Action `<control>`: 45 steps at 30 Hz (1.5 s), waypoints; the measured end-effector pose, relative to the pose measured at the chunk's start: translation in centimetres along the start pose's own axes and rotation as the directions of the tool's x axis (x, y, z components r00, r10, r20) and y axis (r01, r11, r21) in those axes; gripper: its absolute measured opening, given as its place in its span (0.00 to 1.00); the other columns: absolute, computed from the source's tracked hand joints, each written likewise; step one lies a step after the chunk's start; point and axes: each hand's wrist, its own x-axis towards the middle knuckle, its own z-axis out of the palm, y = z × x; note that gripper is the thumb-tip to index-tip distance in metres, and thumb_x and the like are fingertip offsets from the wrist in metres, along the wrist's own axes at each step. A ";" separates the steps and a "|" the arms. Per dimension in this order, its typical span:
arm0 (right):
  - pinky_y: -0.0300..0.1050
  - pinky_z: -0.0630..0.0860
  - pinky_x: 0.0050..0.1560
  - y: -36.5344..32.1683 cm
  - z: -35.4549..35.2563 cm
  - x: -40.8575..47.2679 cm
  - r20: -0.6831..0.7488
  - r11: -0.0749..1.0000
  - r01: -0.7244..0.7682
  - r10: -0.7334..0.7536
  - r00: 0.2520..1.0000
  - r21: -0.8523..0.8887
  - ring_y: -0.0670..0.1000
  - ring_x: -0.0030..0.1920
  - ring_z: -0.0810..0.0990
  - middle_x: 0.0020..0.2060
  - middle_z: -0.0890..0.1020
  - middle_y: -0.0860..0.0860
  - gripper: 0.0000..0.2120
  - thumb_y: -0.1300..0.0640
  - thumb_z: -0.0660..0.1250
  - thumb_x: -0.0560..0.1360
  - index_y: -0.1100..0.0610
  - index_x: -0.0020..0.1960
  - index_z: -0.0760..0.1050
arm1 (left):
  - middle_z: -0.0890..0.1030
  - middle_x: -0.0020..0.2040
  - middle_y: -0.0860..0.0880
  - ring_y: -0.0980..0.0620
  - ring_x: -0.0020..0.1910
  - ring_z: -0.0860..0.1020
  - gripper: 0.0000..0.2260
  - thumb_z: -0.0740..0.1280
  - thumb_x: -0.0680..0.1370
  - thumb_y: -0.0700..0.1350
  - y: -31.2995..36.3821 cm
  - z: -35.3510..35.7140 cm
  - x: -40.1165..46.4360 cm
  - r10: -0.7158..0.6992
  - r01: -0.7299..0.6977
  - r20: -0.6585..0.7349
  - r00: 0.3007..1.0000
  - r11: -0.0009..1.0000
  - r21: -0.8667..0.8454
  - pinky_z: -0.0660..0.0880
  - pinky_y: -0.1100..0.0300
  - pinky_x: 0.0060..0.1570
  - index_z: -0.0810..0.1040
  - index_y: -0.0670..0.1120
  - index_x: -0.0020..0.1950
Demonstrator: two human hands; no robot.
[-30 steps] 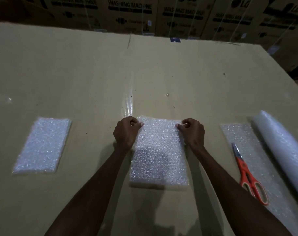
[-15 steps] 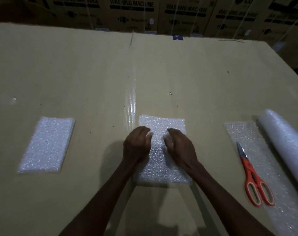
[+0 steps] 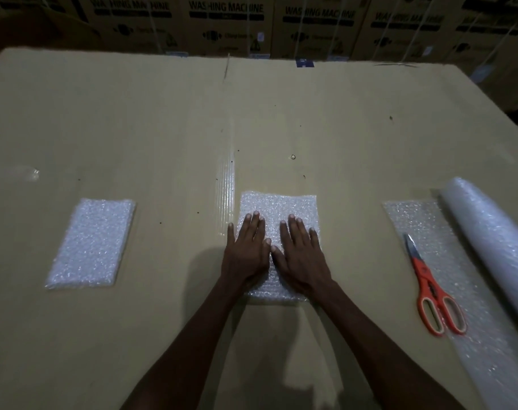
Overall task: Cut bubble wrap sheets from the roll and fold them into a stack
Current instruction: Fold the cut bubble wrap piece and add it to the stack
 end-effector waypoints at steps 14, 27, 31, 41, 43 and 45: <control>0.52 0.79 0.50 2.1 -3.4 -6.2 -0.428 0.936 0.321 -0.234 0.873 0.143 0.58 0.54 0.81 0.55 0.83 0.54 0.13 0.52 0.65 0.81 0.59 0.58 0.81 | 0.84 0.48 0.50 0.47 0.60 0.77 0.12 0.66 0.80 0.51 -1.7 -5.7 -4.5 0.252 -0.313 -0.279 0.926 0.928 -0.201 0.64 0.49 0.67 0.83 0.45 0.47; 0.48 0.78 0.43 1.9 -2.5 -9.9 -0.135 0.947 0.316 -0.305 0.943 0.068 0.51 0.54 0.77 0.55 0.79 0.48 0.18 0.41 0.62 0.77 0.53 0.56 0.78 | 0.81 0.52 0.51 0.50 0.50 0.79 0.12 0.62 0.80 0.51 0.0 -6.2 -8.1 0.315 -0.307 -0.001 0.949 0.926 -0.221 0.78 0.58 0.39 0.83 0.48 0.52; 0.48 0.79 0.41 1.9 -3.1 -10.2 -0.165 0.938 0.345 -0.335 0.928 0.035 0.54 0.52 0.80 0.53 0.81 0.50 0.16 0.48 0.60 0.77 0.54 0.57 0.80 | 0.81 0.50 0.53 0.51 0.48 0.79 0.10 0.60 0.81 0.51 0.5 -6.8 -8.2 0.290 -0.286 -0.005 0.957 0.940 -0.184 0.74 0.58 0.38 0.80 0.51 0.51; 0.43 0.79 0.50 3.1 -5.2 -11.6 -0.099 0.893 0.170 -0.141 0.985 0.417 0.43 0.46 0.84 0.45 0.87 0.44 0.07 0.59 0.71 0.74 0.55 0.51 0.86 | 0.85 0.46 0.57 0.57 0.41 0.81 0.09 0.68 0.78 0.56 1.1 -9.1 -10.3 0.175 -0.192 -0.080 0.981 0.907 -0.376 0.73 0.64 0.38 0.84 0.53 0.51; 0.37 0.78 0.50 3.4 -5.8 -11.3 -0.116 0.843 0.108 -0.054 0.992 0.526 0.39 0.46 0.84 0.44 0.86 0.40 0.07 0.64 0.74 0.74 0.55 0.50 0.86 | 0.85 0.46 0.57 0.58 0.42 0.81 0.08 0.71 0.77 0.54 0.7 -9.3 -10.1 0.089 -0.129 -0.105 0.991 0.866 -0.483 0.77 0.62 0.41 0.84 0.51 0.51; 0.32 0.76 0.48 3.8 -6.5 -10.8 -0.148 0.772 0.056 0.050 0.988 0.634 0.36 0.44 0.83 0.43 0.86 0.42 0.09 0.65 0.76 0.73 0.55 0.50 0.86 | 0.85 0.45 0.58 0.61 0.41 0.81 0.07 0.72 0.76 0.52 0.5 -9.8 -9.2 -0.007 -0.052 -0.097 0.995 0.805 -0.591 0.76 0.63 0.41 0.85 0.50 0.49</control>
